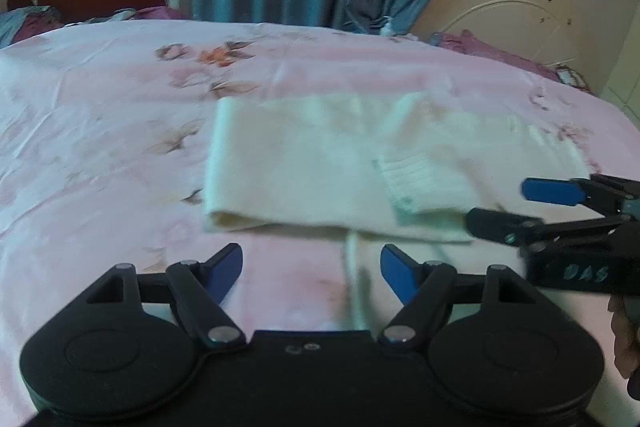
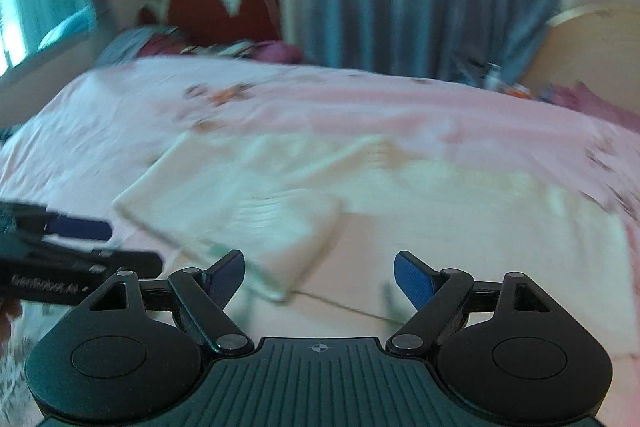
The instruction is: Fold small clothes
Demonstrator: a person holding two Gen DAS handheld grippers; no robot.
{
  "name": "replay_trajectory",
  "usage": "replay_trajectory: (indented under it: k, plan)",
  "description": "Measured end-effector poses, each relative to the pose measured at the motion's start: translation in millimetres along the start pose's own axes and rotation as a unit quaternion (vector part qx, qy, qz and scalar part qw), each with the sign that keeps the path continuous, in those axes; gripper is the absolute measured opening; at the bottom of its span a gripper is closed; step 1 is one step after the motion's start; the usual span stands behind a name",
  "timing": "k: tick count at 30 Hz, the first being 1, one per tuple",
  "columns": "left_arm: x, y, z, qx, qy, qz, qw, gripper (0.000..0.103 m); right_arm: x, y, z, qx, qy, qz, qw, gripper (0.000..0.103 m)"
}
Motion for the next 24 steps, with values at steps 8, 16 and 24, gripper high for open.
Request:
replay_trajectory:
  k: [8,16,24]
  plan:
    - [2.0,-15.9,6.1,-0.024,0.006,-0.005,0.9997,0.075,0.3,-33.5,-0.6,0.010,-0.022,0.018,1.000,0.017]
    - [-4.4,-27.2,-3.3,-0.025,0.010,-0.015,0.9995,0.075,-24.6,8.7,-73.4,0.019,-0.131,-0.030,0.991,0.006]
    - [-16.1,-38.4,-17.9,-0.016,0.001,-0.043,0.9989,0.055,-0.2,30.7,-153.5,0.051,-0.224,-0.023,0.973,0.006]
Point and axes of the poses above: each gripper's, at about its wrist camera, not at the fingertips, and y roughly against the way its jaws point, z to its left, x to its underside, the point moved 10 cm from there along -y, roughly the way its jaws point, and after that the axes turned 1 degree about x, right-handed, at the moved point
